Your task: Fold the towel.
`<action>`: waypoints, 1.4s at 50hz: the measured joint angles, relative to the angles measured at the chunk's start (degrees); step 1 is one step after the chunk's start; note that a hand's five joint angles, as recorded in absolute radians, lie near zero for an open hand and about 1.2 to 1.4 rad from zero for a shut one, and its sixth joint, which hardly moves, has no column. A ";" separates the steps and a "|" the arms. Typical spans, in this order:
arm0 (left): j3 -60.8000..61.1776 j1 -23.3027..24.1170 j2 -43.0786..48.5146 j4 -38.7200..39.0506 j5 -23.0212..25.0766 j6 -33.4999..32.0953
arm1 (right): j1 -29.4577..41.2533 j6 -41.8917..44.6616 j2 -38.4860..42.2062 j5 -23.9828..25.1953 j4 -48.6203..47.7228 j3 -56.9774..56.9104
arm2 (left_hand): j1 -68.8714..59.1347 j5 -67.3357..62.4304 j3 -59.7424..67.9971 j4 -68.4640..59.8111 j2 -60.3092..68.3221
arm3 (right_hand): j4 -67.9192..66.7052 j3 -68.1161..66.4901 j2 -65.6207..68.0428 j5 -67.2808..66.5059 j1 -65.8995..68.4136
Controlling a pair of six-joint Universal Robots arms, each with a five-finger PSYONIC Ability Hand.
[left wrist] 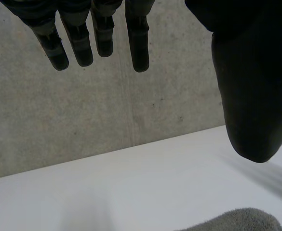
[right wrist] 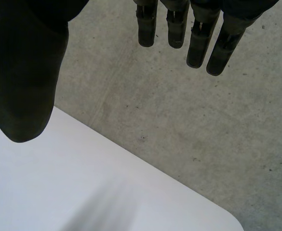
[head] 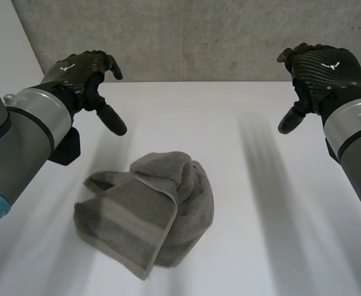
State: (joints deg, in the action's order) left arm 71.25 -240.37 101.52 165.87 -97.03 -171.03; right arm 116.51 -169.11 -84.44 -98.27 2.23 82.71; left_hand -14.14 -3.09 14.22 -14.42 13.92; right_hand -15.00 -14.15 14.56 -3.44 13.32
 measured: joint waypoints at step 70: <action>9.98 -2.19 24.26 22.70 12.98 -21.05 | 17.02 -11.61 27.10 14.33 -16.66 9.31 | -39.98 -39.48 39.56 -39.56 40.71 | -54.44 -56.32 56.88 -57.02 55.17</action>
State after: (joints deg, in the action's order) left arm 81.24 -242.56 125.78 188.57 -84.04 -192.08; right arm 133.53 -180.72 -57.34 -83.95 -14.43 92.02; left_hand -54.11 -42.58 53.78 -53.98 54.63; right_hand -69.44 -70.46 71.44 -60.46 68.49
